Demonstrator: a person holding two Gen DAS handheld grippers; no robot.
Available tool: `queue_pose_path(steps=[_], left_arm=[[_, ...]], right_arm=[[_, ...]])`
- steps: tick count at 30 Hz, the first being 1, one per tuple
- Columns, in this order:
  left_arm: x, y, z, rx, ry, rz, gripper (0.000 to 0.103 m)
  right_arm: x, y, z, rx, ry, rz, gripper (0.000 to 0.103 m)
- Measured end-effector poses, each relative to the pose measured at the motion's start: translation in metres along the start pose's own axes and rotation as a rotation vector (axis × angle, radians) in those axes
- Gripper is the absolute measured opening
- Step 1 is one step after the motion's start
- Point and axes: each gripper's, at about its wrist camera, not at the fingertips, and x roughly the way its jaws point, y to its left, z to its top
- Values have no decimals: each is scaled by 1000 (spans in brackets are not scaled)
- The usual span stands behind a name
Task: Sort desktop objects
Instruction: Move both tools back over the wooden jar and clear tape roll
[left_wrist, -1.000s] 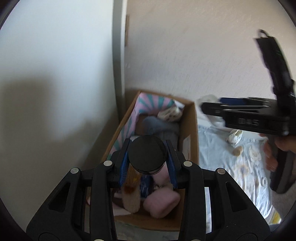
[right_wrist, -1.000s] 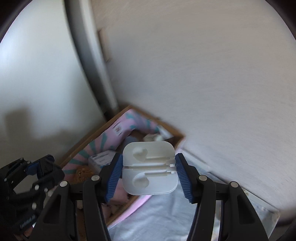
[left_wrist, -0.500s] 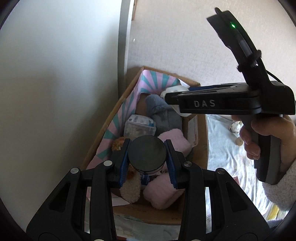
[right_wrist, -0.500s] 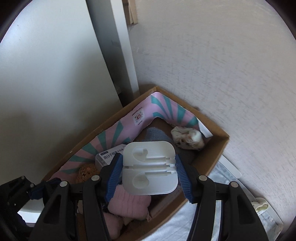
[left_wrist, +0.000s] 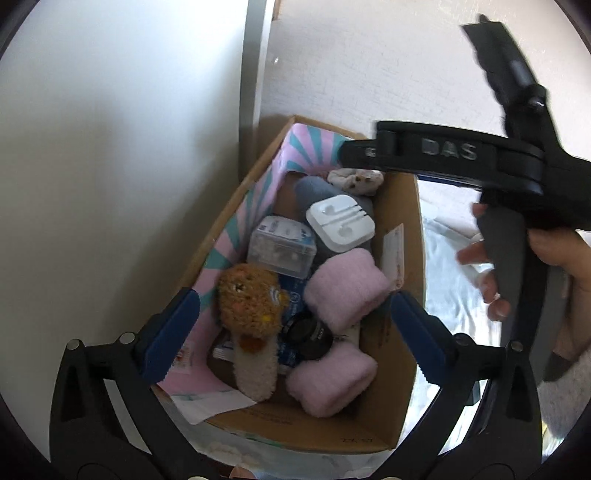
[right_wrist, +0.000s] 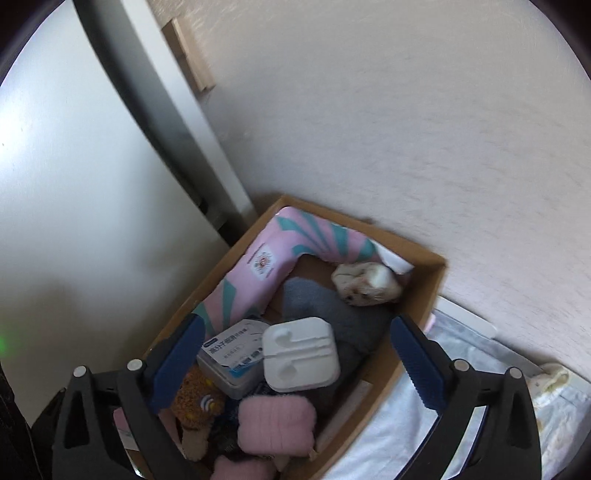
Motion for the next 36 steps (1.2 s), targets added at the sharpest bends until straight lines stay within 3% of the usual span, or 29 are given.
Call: queue_pose_path(steps=[10, 12, 14, 17, 21, 27, 36], left_arm=[[-11, -20, 2, 50, 1, -20, 103], [-13, -26, 4, 54, 4, -38, 103], [-20, -32, 5, 62, -6, -42, 103], [-26, -48, 10, 112, -38, -40, 103], [-32, -73, 22, 181, -71, -69, 103], [-38, -121, 40, 272, -98, -179, 103], [-22, -219, 29, 470, -68, -327, 103]], right_arm=[[-31, -22, -24, 97, -31, 14, 101], [-40, -24, -28, 62, 4, -28, 101], [-47, -29, -35, 20, 22, -123, 101], [-79, -44, -44, -32, -24, -238, 101], [-126, -72, -55, -7, -82, -359, 101], [-203, -117, -84, 75, -143, -453, 101], [-241, -164, -160, 193, -131, -546, 101]])
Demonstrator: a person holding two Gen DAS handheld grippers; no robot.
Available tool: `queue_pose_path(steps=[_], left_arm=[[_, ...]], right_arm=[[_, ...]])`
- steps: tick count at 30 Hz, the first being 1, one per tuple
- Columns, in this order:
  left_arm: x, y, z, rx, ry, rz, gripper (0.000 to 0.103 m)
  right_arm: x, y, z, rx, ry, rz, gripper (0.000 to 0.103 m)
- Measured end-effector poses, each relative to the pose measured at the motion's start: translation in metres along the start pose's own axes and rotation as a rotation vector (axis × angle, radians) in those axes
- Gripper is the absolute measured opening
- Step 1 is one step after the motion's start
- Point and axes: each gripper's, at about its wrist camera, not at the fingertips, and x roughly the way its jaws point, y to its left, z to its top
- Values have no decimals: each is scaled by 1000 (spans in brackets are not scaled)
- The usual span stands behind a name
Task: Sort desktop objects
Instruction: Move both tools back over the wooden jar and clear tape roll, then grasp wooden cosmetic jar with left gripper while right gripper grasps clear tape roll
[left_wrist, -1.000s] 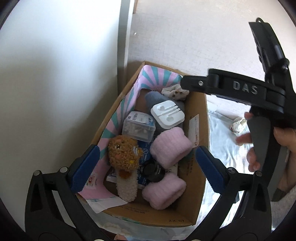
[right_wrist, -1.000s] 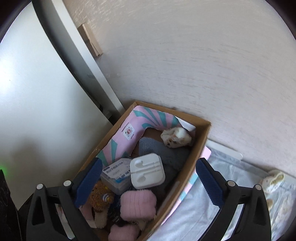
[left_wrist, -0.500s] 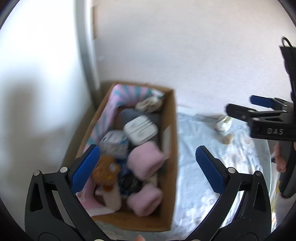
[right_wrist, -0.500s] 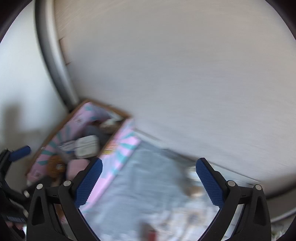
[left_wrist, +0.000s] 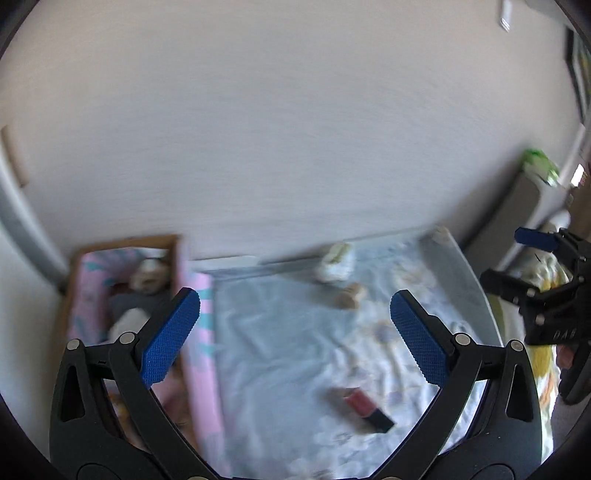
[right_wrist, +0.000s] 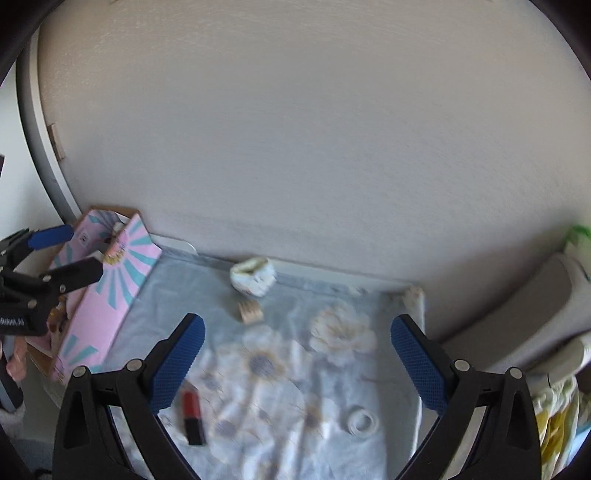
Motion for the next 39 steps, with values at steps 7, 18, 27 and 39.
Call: queue_pose_path(steps=[7, 18, 27, 39], left_arm=[[53, -45, -10, 3, 77, -19, 103], [156, -66, -24, -105, 124, 101, 97], [209, -59, -36, -204, 168, 154, 84], [217, -56, -41, -248, 178, 152, 39]], right_arm=[[6, -42, -68, 127, 48, -64, 101], [75, -66, -158, 277, 103, -146, 91], [106, -84, -174, 325, 104, -156, 69], [111, -90, -163, 325, 91, -161, 39]])
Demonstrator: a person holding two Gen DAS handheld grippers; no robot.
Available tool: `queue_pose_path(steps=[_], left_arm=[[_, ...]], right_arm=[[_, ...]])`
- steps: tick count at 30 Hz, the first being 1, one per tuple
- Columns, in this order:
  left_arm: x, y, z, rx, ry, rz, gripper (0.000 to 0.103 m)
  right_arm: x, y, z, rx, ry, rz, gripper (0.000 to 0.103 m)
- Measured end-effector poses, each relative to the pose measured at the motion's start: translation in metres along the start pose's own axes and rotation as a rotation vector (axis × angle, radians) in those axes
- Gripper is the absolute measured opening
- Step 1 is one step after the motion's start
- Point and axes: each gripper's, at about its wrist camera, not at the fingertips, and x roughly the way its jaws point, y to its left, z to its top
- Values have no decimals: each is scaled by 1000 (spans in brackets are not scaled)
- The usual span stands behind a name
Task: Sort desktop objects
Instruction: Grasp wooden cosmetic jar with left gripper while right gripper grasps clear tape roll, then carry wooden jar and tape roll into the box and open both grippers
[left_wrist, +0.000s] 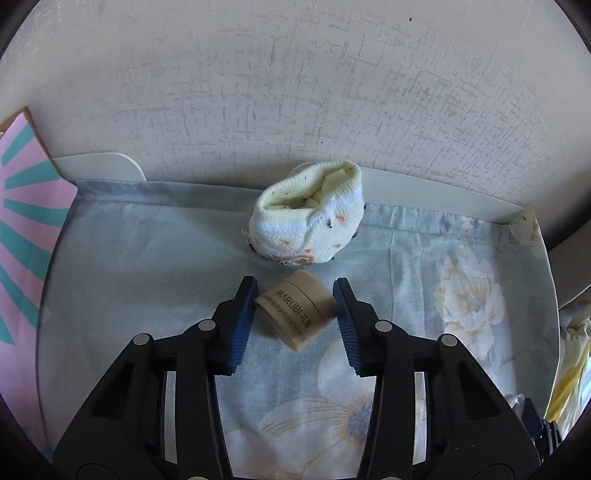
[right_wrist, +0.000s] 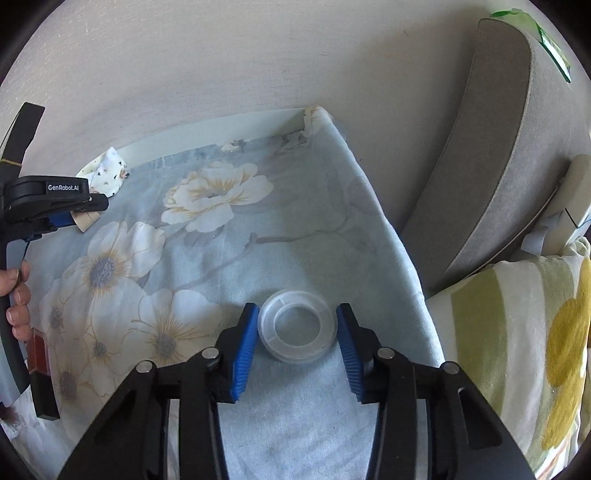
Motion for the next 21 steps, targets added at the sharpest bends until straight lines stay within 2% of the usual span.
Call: queue_pose_path(steps=[12, 15, 21], left_arm=[[-30, -5, 16, 37, 21, -81, 39], [-52, 2, 25, 39, 18, -107, 39], [-109, 12, 44, 110, -23, -129, 39]], right_arm=[[-13, -5, 17, 13, 1, 15, 39], [-29, -2, 30, -8, -20, 16, 39], [-65, 12, 60, -44, -76, 55, 39]])
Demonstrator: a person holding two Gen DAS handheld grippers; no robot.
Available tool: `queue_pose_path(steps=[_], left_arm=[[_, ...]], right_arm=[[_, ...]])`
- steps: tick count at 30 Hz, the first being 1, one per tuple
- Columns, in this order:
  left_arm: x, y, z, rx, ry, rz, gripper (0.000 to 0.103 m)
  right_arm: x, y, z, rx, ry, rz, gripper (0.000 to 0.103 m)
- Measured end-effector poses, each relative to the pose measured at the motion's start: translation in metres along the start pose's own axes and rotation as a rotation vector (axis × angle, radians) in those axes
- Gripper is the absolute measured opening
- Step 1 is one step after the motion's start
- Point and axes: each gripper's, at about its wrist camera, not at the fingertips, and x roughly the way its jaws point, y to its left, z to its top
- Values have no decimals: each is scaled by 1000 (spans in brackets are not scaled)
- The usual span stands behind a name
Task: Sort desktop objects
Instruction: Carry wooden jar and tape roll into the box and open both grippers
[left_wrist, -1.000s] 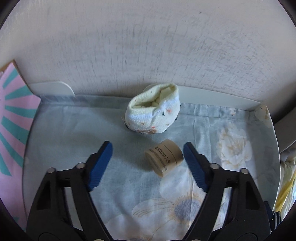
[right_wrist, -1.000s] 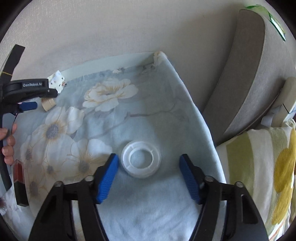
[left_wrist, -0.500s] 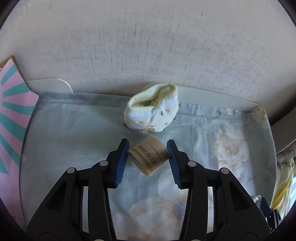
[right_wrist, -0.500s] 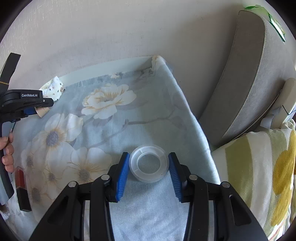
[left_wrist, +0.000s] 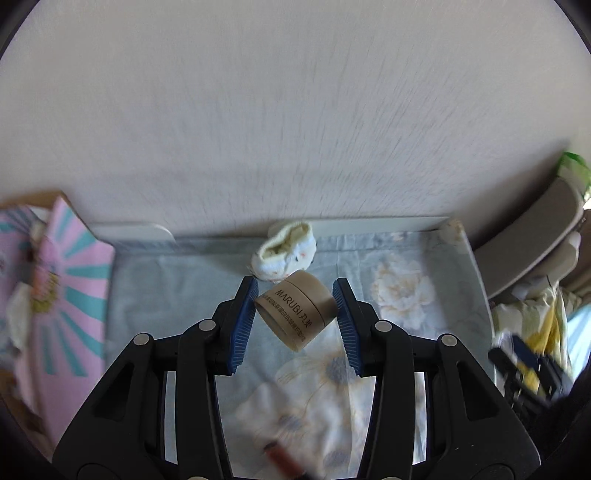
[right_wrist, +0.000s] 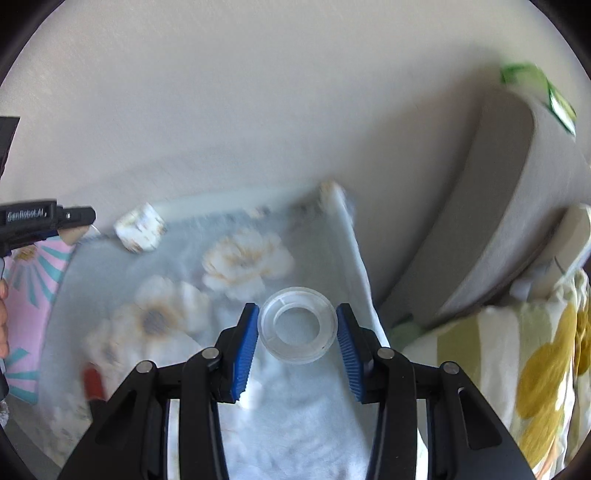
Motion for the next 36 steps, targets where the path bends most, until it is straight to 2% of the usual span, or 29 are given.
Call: queue_pose_path(steps=[3, 7, 14, 17, 23, 29, 36], left_arm=[[-27, 7, 5, 42, -6, 17, 39], [-50, 15, 8, 47, -36, 39, 39], [-107, 71, 0, -15, -89, 102, 39], [-125, 97, -7, -59, -102, 130, 39], [-153, 154, -34, -167, -113, 208, 39], [-166, 195, -61, -248, -97, 253, 39], [-154, 220, -92, -313, -58, 252, 39]], right_arm=[[-18, 18, 24, -44, -52, 35, 39], [-34, 46, 52, -101, -96, 97, 39], [-57, 124, 95, -248, -177, 255, 39], [-61, 164, 108, -315, -186, 326, 39], [-61, 239, 117, -445, -159, 445, 39], [-47, 311, 116, -562, -93, 555, 39], [-13, 371, 110, -634, -12, 601, 39]])
